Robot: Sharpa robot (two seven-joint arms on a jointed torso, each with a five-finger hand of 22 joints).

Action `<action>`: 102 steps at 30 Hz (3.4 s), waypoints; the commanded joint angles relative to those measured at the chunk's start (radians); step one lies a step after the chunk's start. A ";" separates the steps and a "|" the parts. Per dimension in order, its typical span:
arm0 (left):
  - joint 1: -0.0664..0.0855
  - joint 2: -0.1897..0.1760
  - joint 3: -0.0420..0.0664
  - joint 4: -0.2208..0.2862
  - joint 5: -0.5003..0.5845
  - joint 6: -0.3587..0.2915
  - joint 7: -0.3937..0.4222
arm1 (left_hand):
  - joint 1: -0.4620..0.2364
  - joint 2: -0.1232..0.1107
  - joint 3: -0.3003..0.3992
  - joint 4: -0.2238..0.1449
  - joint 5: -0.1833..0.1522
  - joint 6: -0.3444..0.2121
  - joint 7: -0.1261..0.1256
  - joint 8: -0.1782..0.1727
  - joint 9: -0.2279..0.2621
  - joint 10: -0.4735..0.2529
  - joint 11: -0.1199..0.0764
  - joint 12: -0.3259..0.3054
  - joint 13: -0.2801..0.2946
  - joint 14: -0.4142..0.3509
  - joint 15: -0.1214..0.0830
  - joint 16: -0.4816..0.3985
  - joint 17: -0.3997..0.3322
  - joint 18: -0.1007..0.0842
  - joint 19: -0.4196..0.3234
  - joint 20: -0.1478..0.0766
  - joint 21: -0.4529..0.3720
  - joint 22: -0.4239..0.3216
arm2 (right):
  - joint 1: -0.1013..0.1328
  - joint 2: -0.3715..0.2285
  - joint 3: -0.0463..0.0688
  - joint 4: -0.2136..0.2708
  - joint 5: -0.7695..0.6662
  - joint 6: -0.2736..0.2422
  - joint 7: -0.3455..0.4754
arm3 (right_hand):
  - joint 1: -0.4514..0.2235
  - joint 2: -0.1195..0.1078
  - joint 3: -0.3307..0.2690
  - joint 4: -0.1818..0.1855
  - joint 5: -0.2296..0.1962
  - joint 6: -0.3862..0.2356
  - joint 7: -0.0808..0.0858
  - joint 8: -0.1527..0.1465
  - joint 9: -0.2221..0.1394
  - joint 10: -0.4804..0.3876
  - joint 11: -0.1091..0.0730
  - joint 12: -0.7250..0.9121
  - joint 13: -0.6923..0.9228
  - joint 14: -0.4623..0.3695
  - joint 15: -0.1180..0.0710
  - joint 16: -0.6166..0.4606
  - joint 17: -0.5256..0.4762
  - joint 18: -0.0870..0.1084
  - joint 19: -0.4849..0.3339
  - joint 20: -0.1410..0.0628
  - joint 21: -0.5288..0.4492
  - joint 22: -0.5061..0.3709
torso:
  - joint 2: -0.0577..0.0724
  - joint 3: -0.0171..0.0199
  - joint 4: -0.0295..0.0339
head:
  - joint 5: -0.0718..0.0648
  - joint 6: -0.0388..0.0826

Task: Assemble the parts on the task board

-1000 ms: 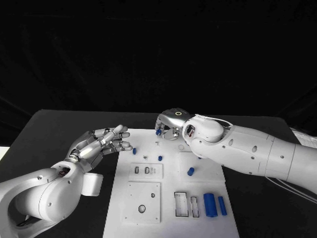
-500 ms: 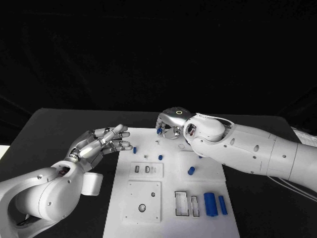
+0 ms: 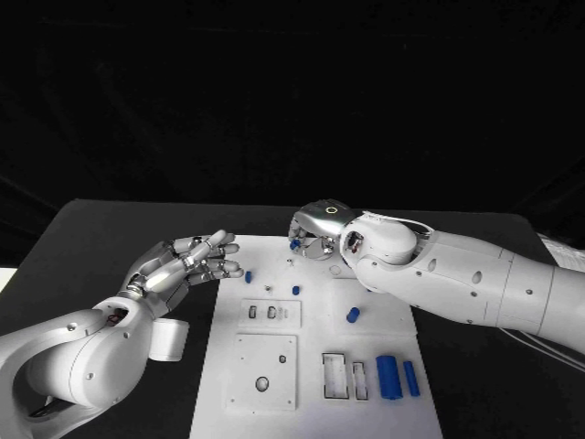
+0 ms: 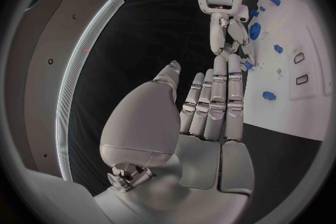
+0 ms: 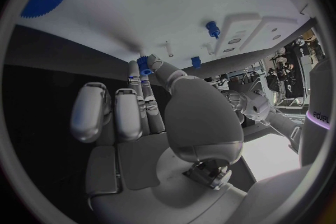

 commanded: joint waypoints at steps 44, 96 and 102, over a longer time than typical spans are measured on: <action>0.002 -0.009 0.001 0.000 0.009 0.035 0.008 | 0.001 0.000 -0.001 -0.007 -0.003 -0.004 0.008 -0.010 -0.001 -0.012 0.004 -0.010 -0.002 -0.007 0.007 -0.009 0.005 0.000 0.002 0.003 0.005 0.001 | -0.004 -0.352 0.006 0.233 0.228 -0.002 -0.101 | 0.090 -0.119 -0.336 0.328 0.117 -0.184 0.007 0.016 -0.020 0.075 -0.015 0.916 0.914 0.072 -0.012 0.145 0.233 -0.042 0.042 -0.008 0.105 0.165 | 0.005 0.0105 -0.0278 | -0.022 0.025; 0.001 -0.003 0.001 -0.008 0.010 0.042 0.001 | 0.004 0.005 0.002 -0.010 -0.002 -0.004 0.008 -0.010 -0.001 -0.013 0.005 -0.010 -0.002 -0.007 0.007 -0.010 0.007 0.001 0.002 0.003 0.007 0.002 | -0.031 -0.281 0.006 0.150 0.186 0.075 -0.104 | 0.142 -0.069 -0.362 0.372 0.136 -0.139 0.001 0.053 -0.015 0.190 -0.018 1.255 1.285 0.088 -0.012 0.196 0.335 -0.058 0.066 -0.006 0.155 0.254 | 0.004 0.0077 -0.0248 | -0.015 0.004; 0.001 -0.004 0.001 -0.008 0.010 0.043 0.000 | 0.004 0.005 0.002 -0.010 -0.002 -0.004 0.008 -0.010 -0.001 -0.013 0.005 -0.010 -0.002 -0.007 0.007 -0.010 0.007 0.001 0.002 0.003 0.007 0.002 | -0.035 -0.280 0.006 0.157 0.137 0.063 -0.109 | 0.204 -0.041 -0.313 0.328 0.082 -0.090 -0.013 0.072 -0.008 0.202 -0.030 1.280 1.311 0.090 -0.022 0.202 0.348 -0.061 0.073 -0.013 0.164 0.273 | 0.004 0.0079 -0.0250 | -0.016 0.003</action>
